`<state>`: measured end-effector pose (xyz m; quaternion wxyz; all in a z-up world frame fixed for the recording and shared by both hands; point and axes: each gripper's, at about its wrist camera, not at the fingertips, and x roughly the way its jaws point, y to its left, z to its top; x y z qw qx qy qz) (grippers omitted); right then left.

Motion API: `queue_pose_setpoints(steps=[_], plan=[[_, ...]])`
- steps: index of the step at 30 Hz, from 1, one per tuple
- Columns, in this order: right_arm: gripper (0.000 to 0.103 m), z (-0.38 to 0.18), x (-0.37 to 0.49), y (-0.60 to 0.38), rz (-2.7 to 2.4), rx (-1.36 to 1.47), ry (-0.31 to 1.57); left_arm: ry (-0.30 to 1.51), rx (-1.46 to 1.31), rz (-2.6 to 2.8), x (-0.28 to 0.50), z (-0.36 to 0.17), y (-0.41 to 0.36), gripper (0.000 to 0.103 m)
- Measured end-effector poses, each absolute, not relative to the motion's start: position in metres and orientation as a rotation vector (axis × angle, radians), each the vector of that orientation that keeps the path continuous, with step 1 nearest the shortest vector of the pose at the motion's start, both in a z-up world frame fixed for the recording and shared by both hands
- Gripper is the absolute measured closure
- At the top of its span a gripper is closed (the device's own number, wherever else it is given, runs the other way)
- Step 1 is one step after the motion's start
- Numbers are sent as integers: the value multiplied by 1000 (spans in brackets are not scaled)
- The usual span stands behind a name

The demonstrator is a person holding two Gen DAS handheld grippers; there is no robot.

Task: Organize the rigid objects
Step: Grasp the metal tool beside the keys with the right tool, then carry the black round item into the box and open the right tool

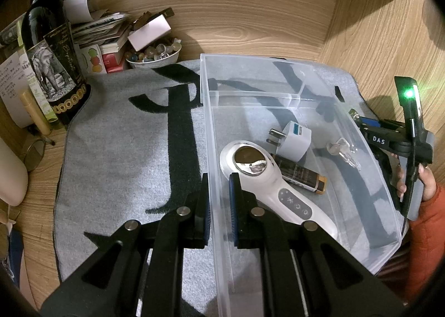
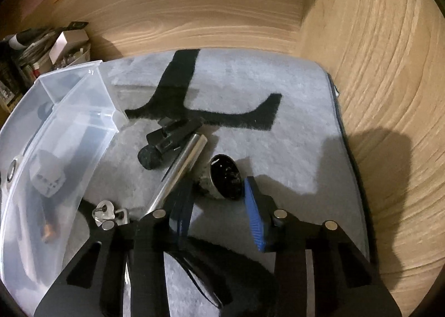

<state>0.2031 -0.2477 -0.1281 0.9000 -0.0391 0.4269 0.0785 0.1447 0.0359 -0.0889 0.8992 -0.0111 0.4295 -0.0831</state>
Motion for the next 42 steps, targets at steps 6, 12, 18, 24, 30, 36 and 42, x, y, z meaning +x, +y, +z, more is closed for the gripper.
queue_pose_setpoints(steps=[6,12,18,24,30,36,42], plan=[[70,-121,197,-242,162,-103,844,889,-23,-171,145,-89,36,93],[70,-93,178,-233,198,-100,763,889,-22,-171,145,-89,36,93],[70,-64,154,-214,263,-121,675,888,-23,-171,145,-89,36,93],[70,-41,133,-191,350,-138,602,888,-22,-171,145,-89,35,93],[70,-33,122,-165,444,-151,580,888,-23,-170,145,-89,35,93],[70,-45,123,-139,513,-188,628,888,-22,-170,145,-89,35,93],[70,-69,136,-119,546,-227,718,888,-22,-170,145,-89,35,93]])
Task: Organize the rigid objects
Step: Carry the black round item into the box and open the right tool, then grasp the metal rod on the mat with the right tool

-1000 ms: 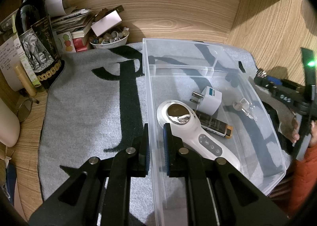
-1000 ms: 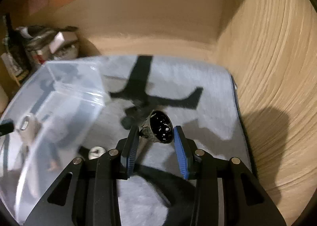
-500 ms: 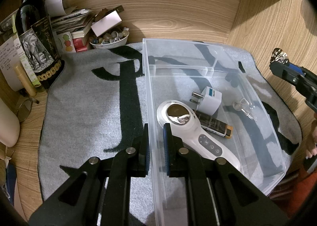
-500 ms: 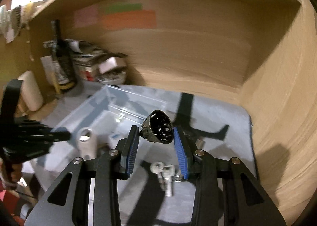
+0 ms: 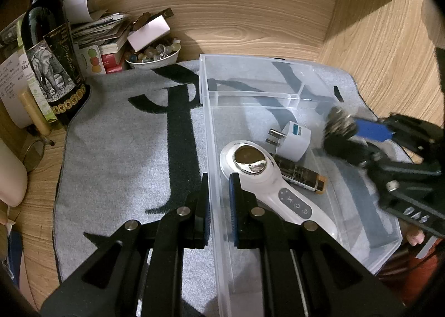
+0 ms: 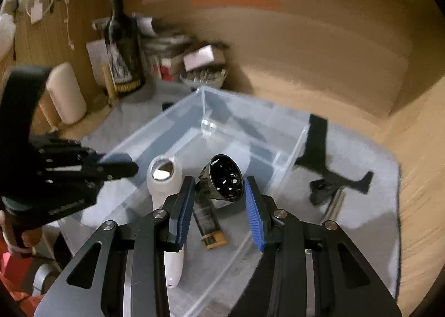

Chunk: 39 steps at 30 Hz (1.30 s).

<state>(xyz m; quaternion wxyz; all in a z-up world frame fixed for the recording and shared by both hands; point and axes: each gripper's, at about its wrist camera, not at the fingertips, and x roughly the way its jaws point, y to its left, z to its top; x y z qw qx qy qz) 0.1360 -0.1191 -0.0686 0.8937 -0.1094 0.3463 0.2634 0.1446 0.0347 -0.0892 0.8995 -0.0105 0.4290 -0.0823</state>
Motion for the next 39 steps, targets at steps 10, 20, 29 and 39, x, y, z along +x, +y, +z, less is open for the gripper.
queue_pose_setpoints(steps=[10,20,29,39], plan=[[70,-82,140,-106,568,-264,759,888,-21,-170,144,-89,34,93],[50,-74,134,-105,571,-267,733,888,-20,-170,144,-89,34,93],[46,-43,129,-134,524,-192,649,887,-21,-169,144,-89,34,93],[46,-14,129,-181,404,-151,561,888,-21,-169,144,-90,34,93]])
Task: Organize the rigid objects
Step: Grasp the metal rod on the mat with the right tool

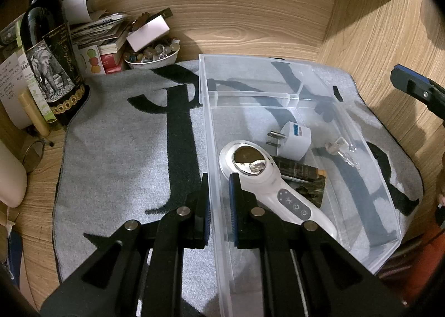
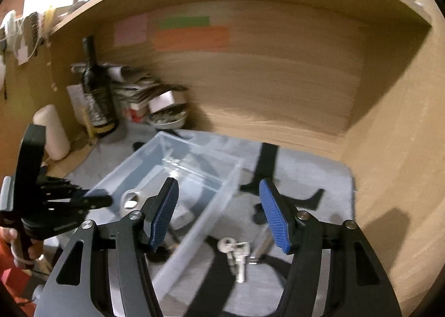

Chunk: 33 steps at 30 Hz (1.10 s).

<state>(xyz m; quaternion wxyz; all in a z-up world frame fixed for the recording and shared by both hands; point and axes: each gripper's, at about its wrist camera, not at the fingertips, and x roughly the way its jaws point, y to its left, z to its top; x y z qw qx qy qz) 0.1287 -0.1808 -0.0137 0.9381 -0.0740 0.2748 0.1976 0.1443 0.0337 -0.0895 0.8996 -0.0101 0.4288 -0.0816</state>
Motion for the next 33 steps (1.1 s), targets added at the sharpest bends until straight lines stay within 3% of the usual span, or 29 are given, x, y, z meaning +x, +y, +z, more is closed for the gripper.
queue_pose_setpoints(steps=[13,19,24,30,33], plan=[[46,-78,164,-218,297,-94,746,887,-20,-169,144,-90,33,93],[68,-110,187,-228,257,-50,847,887,-20,-169,144,-90,33,93],[70,-125,198,-229,239,-39,884,886,-20,-169,144,-90,33,93],[87,-128,202,-224,205,-81,870,884,-16,-169,144,-89,34,93],[89,-127,200,-227,204,-75,865,886,-19,-170,144,-89,33,93]])
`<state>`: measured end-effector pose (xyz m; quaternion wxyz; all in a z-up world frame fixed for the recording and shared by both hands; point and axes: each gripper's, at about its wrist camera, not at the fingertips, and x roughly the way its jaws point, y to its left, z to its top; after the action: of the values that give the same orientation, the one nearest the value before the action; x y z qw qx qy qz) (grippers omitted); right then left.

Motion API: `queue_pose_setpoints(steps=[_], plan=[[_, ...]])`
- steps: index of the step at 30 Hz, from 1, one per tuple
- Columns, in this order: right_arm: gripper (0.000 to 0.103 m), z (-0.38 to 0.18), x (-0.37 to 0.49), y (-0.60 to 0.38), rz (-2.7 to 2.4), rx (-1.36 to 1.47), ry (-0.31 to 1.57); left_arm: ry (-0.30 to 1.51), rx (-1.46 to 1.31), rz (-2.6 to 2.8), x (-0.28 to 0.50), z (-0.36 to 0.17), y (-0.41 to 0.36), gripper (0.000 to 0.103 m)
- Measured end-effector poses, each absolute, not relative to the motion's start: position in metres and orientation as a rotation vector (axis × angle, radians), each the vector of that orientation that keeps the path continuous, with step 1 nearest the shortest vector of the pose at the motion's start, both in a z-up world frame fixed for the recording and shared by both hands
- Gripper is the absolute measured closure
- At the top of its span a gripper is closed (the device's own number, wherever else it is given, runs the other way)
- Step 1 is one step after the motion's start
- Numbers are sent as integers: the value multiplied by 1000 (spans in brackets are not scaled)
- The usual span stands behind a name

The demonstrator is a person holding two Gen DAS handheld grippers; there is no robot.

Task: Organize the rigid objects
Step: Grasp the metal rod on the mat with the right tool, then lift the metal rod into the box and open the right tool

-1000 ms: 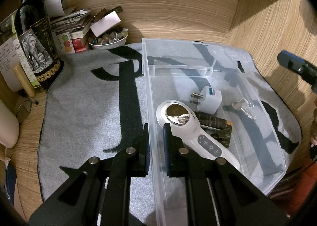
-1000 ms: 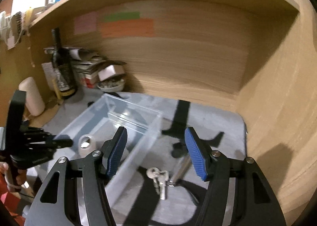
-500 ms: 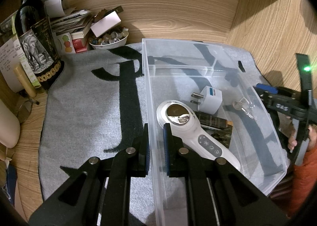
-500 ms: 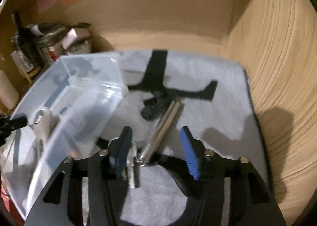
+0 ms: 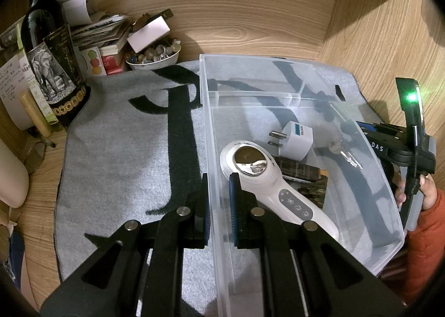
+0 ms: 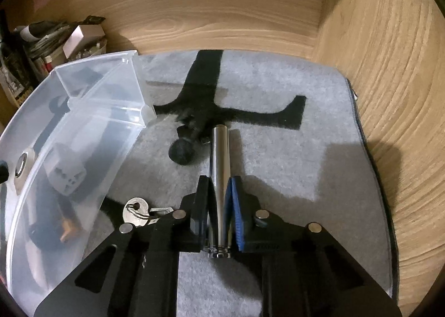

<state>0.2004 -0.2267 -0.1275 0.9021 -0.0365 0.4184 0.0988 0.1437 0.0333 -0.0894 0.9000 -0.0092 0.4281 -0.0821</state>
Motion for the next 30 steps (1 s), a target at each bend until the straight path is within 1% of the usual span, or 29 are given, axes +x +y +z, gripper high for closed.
queue_pose_setpoints(steps=[6,18,30], plan=[[89,-114,185,-230,209,-54,816,885,-18,-168,144,-89,33,93],[89,-39,140,-212,303,-70,595,885,-17,-168,143,-89,33,93],[89,13,108,-175,461,-95,425,885,-17,-168,143,-89,33,93]])
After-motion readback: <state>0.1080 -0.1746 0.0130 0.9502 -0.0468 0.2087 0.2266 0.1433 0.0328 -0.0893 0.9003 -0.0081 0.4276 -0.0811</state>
